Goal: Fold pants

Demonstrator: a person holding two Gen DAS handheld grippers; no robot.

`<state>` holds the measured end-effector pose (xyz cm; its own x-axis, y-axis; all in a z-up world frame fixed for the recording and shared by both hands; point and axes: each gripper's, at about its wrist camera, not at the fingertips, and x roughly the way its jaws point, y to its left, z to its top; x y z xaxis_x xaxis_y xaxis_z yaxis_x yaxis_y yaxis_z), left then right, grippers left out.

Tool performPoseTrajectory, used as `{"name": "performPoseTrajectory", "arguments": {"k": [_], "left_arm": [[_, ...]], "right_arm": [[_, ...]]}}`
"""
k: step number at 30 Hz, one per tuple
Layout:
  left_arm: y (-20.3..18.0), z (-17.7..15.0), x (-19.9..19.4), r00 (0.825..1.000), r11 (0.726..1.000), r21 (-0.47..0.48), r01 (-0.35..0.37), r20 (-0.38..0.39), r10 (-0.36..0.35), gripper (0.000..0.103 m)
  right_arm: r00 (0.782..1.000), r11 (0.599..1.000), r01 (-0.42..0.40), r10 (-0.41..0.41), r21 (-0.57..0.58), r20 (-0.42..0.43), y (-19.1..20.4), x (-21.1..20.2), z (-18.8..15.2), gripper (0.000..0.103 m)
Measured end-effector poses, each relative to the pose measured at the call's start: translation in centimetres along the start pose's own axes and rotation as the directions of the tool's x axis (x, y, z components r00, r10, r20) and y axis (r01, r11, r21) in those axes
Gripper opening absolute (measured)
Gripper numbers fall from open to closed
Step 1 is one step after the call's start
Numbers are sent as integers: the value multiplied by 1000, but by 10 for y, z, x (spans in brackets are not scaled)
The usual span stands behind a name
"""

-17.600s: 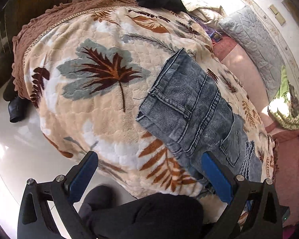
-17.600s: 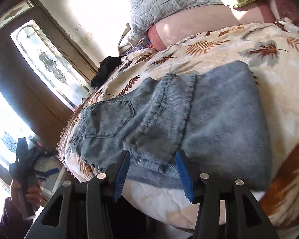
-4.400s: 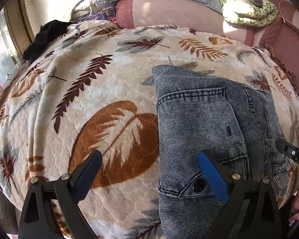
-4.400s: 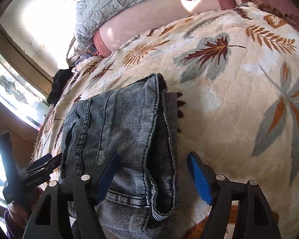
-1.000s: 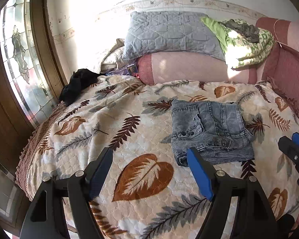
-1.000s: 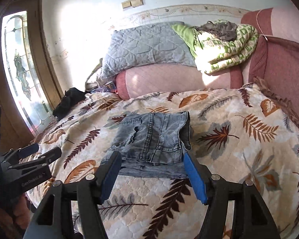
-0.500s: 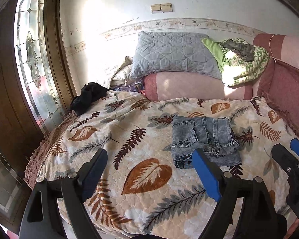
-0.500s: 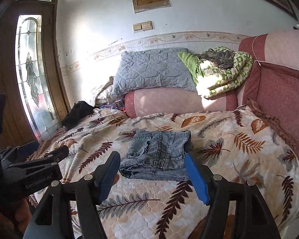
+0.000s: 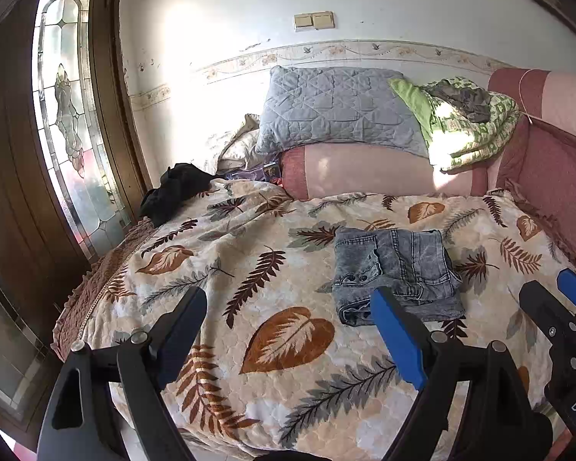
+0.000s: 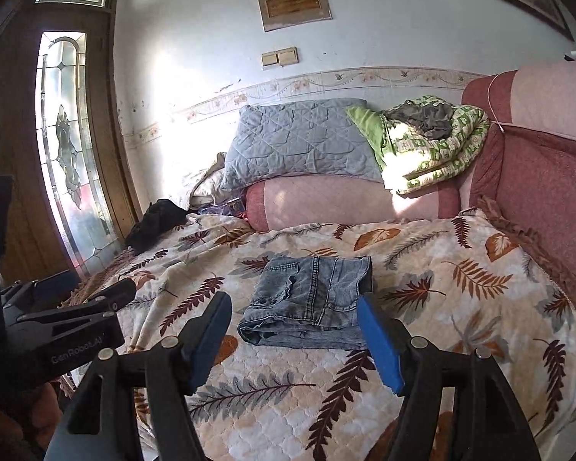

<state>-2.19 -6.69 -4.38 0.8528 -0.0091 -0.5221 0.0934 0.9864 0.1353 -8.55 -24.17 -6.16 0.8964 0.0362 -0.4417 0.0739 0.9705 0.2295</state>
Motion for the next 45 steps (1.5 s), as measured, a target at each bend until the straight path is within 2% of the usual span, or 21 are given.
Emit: {"name": "performPoseTrajectory", "arguments": {"k": [22,45], "left_arm": [[2,2,3,1000,1000,-12,-4,-3,4,89],[-4,2,25,999,1000,1,4,-52,-4,89]], "right_arm": [[1000,999,30,-29,-42,10,9,7,-5,71],[999,999,25,-26,-37,-28,3,28,-10,71]]}}
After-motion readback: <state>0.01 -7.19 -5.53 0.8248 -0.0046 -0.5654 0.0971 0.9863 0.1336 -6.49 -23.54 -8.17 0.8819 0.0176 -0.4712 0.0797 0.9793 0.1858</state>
